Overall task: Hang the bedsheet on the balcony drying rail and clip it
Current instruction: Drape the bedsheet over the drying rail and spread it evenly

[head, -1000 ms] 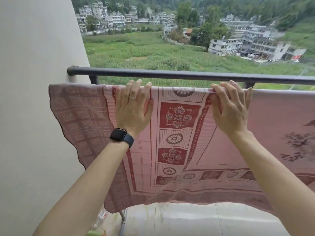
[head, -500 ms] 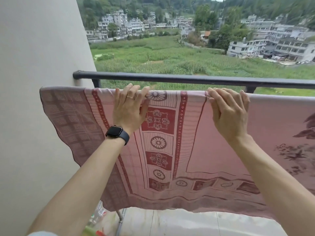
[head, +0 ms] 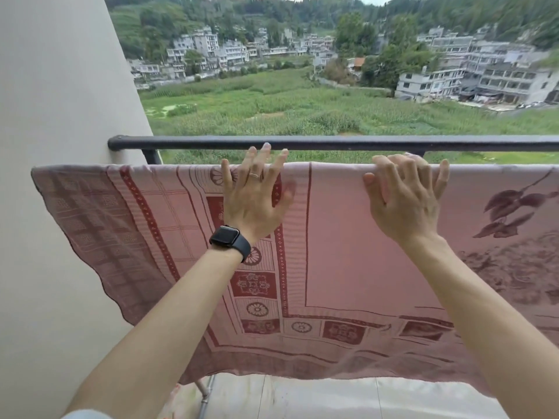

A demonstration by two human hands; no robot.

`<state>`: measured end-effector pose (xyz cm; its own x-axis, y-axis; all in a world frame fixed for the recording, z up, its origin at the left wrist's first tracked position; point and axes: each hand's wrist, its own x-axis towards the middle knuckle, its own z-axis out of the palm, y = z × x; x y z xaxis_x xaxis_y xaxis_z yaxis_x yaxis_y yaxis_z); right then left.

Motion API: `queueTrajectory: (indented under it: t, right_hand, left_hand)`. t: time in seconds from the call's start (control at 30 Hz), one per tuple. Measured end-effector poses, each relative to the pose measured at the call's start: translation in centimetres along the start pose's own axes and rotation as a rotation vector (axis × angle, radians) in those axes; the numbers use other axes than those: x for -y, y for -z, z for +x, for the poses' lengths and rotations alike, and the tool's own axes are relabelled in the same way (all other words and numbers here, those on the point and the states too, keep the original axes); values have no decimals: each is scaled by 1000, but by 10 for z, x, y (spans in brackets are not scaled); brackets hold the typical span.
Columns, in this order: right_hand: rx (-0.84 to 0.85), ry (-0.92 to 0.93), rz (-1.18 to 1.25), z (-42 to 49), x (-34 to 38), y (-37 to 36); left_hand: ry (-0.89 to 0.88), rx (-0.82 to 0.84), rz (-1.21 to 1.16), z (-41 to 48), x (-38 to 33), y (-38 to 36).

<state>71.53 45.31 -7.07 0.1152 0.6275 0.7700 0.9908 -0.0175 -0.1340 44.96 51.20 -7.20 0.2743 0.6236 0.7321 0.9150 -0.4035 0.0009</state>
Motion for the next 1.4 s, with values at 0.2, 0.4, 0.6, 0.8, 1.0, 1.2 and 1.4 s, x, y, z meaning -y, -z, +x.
queueTrajectory:
  t: [0.2,0.4,0.6,0.8,1.0,1.2,1.4]
  right_hand:
    - [-32,105,-42,-43,-4,22]
    - [16,-46,-6,0,-12,50]
    - [-14,-4,-11,-15,-6,58]
    - [48,-51,17,0,-5,53]
    - [100,-72,5,13,8,59]
    - [159,138,132,51,92,41]
    - [238,308,133,104,217,-7]
  left_hand:
    - [8,0,34,-25,1,13]
    - [-49,-46,31,-9,-16,35]
    - [-107,-25,119,-10,-9,40]
    - [-43,-1,52,-6,-23,35]
    - [-28,11,-50,11,-21,40]
    - [115,75,-5,35,93,64]
    - [309,197,150,42,228,88]
